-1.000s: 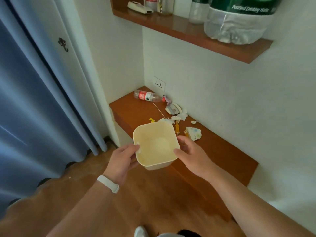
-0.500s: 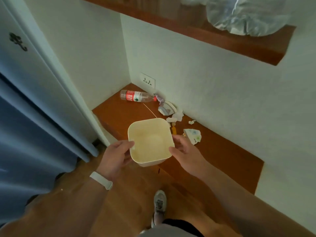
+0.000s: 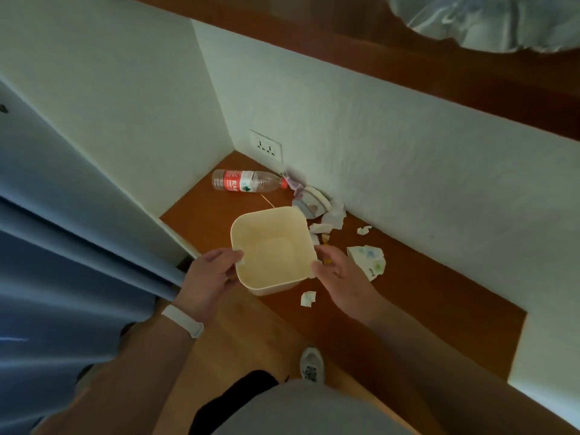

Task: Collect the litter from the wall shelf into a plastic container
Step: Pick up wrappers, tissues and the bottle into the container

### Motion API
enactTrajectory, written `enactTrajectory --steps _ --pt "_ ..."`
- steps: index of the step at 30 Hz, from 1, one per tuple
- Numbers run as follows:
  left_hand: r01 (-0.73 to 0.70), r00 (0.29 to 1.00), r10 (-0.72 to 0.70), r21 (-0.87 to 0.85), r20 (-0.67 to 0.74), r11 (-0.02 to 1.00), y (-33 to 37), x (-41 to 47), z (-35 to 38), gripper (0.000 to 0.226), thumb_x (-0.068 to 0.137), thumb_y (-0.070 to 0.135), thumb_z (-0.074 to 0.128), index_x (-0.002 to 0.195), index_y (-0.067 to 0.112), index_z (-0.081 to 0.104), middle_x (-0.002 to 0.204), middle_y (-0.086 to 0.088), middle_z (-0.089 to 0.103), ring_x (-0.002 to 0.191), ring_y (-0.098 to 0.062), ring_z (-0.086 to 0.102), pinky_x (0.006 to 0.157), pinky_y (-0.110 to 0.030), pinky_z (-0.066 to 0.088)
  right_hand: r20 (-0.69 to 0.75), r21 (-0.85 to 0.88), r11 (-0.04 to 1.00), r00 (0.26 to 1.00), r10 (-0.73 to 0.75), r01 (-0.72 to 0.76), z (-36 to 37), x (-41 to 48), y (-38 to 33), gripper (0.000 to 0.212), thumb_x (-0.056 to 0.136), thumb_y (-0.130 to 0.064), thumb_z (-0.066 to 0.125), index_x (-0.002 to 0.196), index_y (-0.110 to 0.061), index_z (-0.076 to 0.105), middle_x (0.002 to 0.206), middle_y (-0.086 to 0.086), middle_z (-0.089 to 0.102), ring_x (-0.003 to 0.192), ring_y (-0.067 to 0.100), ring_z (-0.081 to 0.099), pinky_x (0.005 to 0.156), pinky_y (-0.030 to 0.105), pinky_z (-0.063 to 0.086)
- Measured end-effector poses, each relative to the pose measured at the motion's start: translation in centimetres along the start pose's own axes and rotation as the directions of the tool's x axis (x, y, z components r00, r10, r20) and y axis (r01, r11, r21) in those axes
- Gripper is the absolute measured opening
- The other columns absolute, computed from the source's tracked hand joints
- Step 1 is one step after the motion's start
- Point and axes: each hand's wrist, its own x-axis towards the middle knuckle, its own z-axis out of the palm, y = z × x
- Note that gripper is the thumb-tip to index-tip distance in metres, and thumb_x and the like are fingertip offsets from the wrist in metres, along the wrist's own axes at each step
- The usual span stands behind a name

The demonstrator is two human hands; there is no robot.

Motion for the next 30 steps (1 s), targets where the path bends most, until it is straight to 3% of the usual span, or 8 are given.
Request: enactTrajectory --steps 4,6,8,10,13,20,24,30 --pt "0.019 0.999 -0.019 0.019 0.032 1.0 0.8 2.0 0.9 0.018 0.097 0.022 0.063 0.11 0.011 0.071 0.109 -0.01 0.078 0.105 -0.028 0.072 0.096 -0.048 0.056 -0.107 0.0 0.997 0.991 0.076 -0.076 -1.1 0.5 2.3 0.038 0.098 -0.044 0.049 0.134 -0.033 0.049 0.118 -0.025 0.052 0.112 0.0 0.054 0.077 0.01 0.038" --pt "0.025 0.998 -0.027 0.034 0.053 0.999 1.2 3.0 1.3 0.018 0.098 0.02 0.062 0.11 0.011 0.07 0.107 -0.009 0.078 0.104 -0.027 0.072 0.092 -0.045 0.057 -0.187 0.011 0.986 0.968 0.166 -0.167 -1.6 0.7 4.1 0.039 0.098 -0.04 0.053 0.134 -0.028 0.051 0.119 -0.02 0.052 0.113 0.003 0.053 0.082 0.018 0.046" --pt "0.027 0.997 -0.029 0.029 0.076 0.999 1.7 3.8 1.8 0.013 0.099 0.017 0.061 0.106 0.011 0.069 0.104 -0.01 0.077 0.1 -0.025 0.071 0.085 -0.04 0.057 -0.265 -0.058 0.965 0.936 0.233 -0.257 -2.1 0.9 5.5 0.036 0.098 -0.034 0.055 0.131 -0.022 0.054 0.123 -0.01 0.054 0.11 0.008 0.055 0.092 0.034 0.052" --pt "0.034 0.995 -0.037 0.028 0.093 0.999 2.2 4.4 2.2 0.009 0.099 0.016 0.061 0.102 0.012 0.068 0.104 -0.01 0.075 0.098 -0.023 0.07 0.084 -0.039 0.056 -0.333 -0.129 0.937 0.904 0.268 -0.325 -2.3 1.0 6.8 0.025 0.097 -0.027 0.056 0.118 -0.014 0.061 0.112 0.002 0.06 0.097 0.017 0.061 0.087 0.044 0.055" --pt "0.048 0.99 -0.057 0.077 0.132 0.996 2.7 5.7 2.3 0.011 0.098 0.016 0.062 0.104 0.01 0.069 0.106 -0.011 0.075 0.1 -0.025 0.071 0.09 -0.043 0.056 -0.373 -0.192 0.88 0.861 0.345 -0.435 -1.9 1.4 8.9 0.028 0.094 -0.032 0.056 0.119 -0.019 0.059 0.115 0.002 0.056 0.096 0.016 0.057 0.086 0.041 0.054" --pt "0.027 0.98 -0.055 0.146 0.19 0.989 4.1 8.4 1.9 0.011 0.098 0.015 0.063 0.097 0.01 0.072 0.092 -0.009 0.077 0.087 -0.023 0.072 0.078 -0.038 0.057 -0.415 -0.333 0.789 0.832 0.369 -0.517 0.2 3.1 11.2 0.039 0.092 -0.037 0.056 0.127 -0.019 0.052 0.119 0.001 0.051 0.11 0.021 0.05 0.088 0.038 0.049" --pt "0.039 0.976 -0.078 0.189 0.203 0.981 4.4 9.8 1.4 0.012 0.098 0.017 0.062 0.103 0.01 0.071 0.103 -0.011 0.077 0.096 -0.025 0.072 0.079 -0.037 0.057 -0.469 -0.34 0.765 0.804 0.366 -0.547 1.3 4.3 11.3 0.036 0.094 -0.035 0.055 0.125 -0.019 0.053 0.119 0.003 0.054 0.109 0.023 0.052 0.085 0.041 0.052" --pt "0.044 0.974 -0.084 0.189 0.212 0.981 4.6 10.9 0.7 0.009 0.097 0.015 0.063 0.097 0.01 0.071 0.091 -0.008 0.077 0.088 -0.023 0.071 0.078 -0.037 0.057 -0.508 -0.285 0.766 0.768 0.39 -0.577 2.5 4.8 10.9 0.031 0.092 -0.032 0.055 0.119 -0.018 0.057 0.111 0.001 0.055 0.101 0.022 0.056 0.079 0.04 0.052"
